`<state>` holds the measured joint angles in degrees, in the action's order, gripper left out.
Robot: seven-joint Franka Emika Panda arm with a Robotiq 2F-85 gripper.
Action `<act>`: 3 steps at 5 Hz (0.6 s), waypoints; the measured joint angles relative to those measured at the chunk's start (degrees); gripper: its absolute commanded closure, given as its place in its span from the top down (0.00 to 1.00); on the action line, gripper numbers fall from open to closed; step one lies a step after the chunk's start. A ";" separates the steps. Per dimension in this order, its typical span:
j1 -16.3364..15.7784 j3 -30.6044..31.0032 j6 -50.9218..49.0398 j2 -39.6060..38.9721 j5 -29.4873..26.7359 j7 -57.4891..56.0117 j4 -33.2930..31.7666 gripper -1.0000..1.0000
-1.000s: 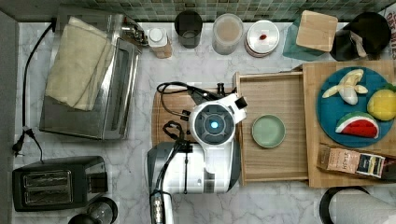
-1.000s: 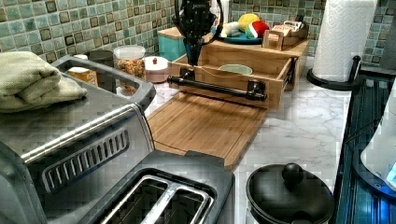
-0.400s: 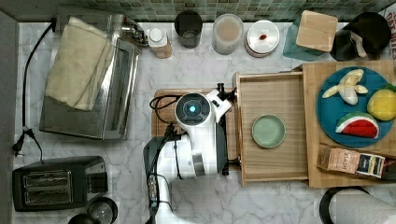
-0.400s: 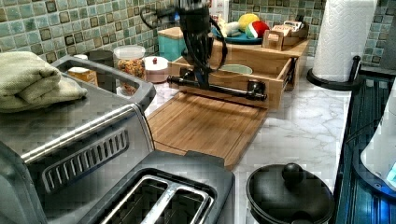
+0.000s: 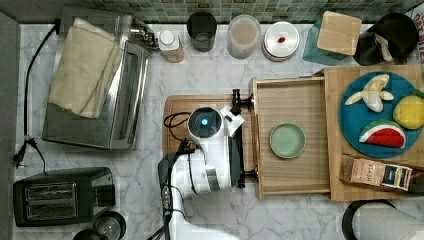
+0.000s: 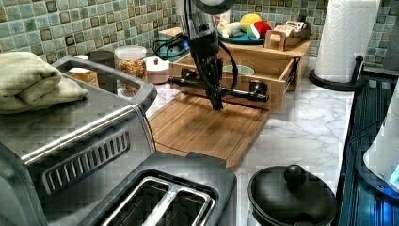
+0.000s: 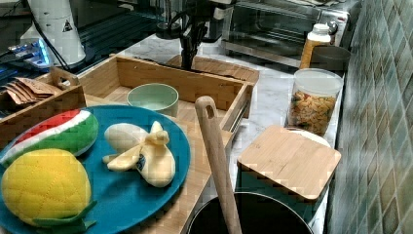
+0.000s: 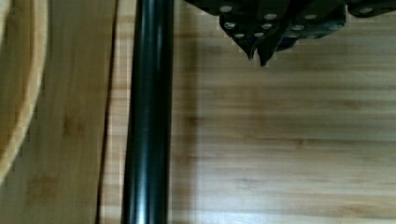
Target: Close the drawer.
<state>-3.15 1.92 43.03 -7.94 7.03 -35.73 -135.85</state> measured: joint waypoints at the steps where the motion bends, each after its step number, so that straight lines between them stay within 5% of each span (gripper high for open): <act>1: -0.05 -0.40 5.65 0.77 0.58 0.00 -3.13 0.00; 3: 0.94 -1.52 10.66 0.95 2.40 -0.03 -4.25 0.00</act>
<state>-2.21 0.40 53.69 -6.98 9.42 -35.75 -140.11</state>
